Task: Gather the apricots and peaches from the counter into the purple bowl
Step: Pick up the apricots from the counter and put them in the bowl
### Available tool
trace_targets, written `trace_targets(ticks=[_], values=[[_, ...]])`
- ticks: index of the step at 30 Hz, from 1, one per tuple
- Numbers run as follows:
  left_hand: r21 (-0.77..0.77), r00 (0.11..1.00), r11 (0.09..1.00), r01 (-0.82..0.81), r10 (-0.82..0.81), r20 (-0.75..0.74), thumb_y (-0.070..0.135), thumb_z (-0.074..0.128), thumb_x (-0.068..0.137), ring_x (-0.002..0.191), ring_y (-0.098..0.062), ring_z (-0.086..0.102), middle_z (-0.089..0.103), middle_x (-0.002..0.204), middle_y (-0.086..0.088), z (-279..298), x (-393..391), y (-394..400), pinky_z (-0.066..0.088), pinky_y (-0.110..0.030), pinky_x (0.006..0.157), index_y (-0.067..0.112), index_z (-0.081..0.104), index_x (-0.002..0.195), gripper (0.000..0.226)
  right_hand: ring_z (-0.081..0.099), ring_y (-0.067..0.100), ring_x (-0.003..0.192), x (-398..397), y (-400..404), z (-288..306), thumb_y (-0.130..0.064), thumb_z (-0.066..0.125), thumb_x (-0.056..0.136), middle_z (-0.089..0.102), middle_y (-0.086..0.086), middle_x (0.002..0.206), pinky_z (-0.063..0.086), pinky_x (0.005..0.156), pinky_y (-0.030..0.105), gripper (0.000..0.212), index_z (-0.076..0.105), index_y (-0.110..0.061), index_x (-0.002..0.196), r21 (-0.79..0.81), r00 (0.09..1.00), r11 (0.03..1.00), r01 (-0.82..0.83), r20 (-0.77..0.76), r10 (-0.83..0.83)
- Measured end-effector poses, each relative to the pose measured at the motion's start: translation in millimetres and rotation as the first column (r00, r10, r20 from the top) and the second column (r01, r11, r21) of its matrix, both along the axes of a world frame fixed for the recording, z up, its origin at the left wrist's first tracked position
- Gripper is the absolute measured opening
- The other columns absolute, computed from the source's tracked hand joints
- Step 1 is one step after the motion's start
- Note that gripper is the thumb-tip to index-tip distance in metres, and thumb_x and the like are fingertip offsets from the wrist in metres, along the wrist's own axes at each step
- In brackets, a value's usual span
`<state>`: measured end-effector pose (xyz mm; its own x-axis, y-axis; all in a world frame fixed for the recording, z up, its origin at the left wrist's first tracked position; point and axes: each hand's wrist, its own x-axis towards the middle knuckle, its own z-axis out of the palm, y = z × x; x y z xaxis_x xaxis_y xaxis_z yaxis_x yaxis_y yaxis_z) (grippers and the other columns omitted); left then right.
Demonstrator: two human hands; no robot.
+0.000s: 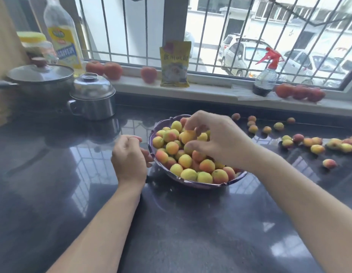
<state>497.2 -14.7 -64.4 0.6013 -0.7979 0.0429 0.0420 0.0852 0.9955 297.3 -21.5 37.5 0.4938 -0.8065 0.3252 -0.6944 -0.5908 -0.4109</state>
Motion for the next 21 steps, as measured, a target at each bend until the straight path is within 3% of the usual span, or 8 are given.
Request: trace_targets(ticks=[3,7,10,13,16,21], values=[[0.045,0.999,0.998,0.032,-0.032,-0.014,0.014,0.045,0.1,0.045,-0.015,0.062,0.066,0.068,-0.013,1,1,-6,0.053,-0.035,0.051,0.012,0.064,0.089,0.022,0.052,0.014,0.094,8,-3,-15,-0.033,0.081,0.081,0.059,-0.017,0.093,0.048,0.088,0.04,0.027,0.064,-0.027,0.101,-0.095,0.988,0.995,-0.017,-0.156,0.002],[0.01,0.998,0.999,0.045,-0.045,-0.039,0.019,0.048,0.096,0.056,-0.014,0.064,0.065,0.074,-0.005,0,0,-9,0.053,-0.032,0.055,0.017,0.064,0.088,0.018,0.045,0.012,0.105,16,-3,-18,-0.039,0.073,0.089,0.057,-0.02,0.101,0.04,0.099,0.037,0.02,0.062,-0.031,0.103,-0.144,0.96,0.989,-0.036,-0.278,-0.005],[-0.021,0.993,0.994,0.11,-0.111,-0.044,0.033,0.049,0.085,0.081,-0.022,0.069,0.069,0.09,-0.003,-2,-1,-9,0.061,-0.046,0.073,0.026,0.064,0.094,0.019,0.037,0.008,0.106,19,-2,-17,-0.038,0.067,0.094,0.05,-0.022,0.101,0.033,0.106,0.037,0.014,0.061,-0.033,0.106,-0.152,0.942,0.987,-0.053,-0.336,-0.001],[-0.011,0.975,0.977,0.213,-0.213,-0.062,0.041,0.051,0.084,0.103,-0.03,0.069,0.071,0.11,-0.007,-2,-3,-9,0.056,-0.059,0.095,0.034,0.064,0.106,0.027,0.04,0.011,0.11,17,-2,-15,-0.037,0.064,0.097,0.058,-0.019,0.109,0.032,0.107,0.036,0.014,0.063,-0.036,0.111,-0.102,0.935,0.994,-0.029,-0.354,-0.009],[-0.044,0.949,0.954,0.297,-0.3,-0.098,0.041,0.052,0.087,0.117,-0.022,0.068,0.07,0.123,-0.005,-1,-7,-8,0.056,-0.052,0.105,0.034,0.064,0.116,0.032,0.041,0.013,0.116,18,-2,-14,-0.036,0.062,0.098,0.063,-0.015,0.116,0.03,0.11,0.037,0.017,0.063,-0.037,0.115,-0.11,0.928,0.993,-0.035,-0.371,-0.008],[-0.06,0.907,0.916,0.397,-0.401,-0.13,0.042,0.052,0.098,0.122,-0.023,0.069,0.07,0.13,-0.003,-2,-10,-7,0.057,-0.044,0.103,0.039,0.061,0.126,0.03,0.044,0.014,0.112,15,-5,-22,-0.037,0.066,0.094,0.064,-0.013,0.109,0.032,0.111,0.04,0.025,0.062,-0.037,0.119,-0.125,0.937,0.99,-0.067,-0.349,0.02]])
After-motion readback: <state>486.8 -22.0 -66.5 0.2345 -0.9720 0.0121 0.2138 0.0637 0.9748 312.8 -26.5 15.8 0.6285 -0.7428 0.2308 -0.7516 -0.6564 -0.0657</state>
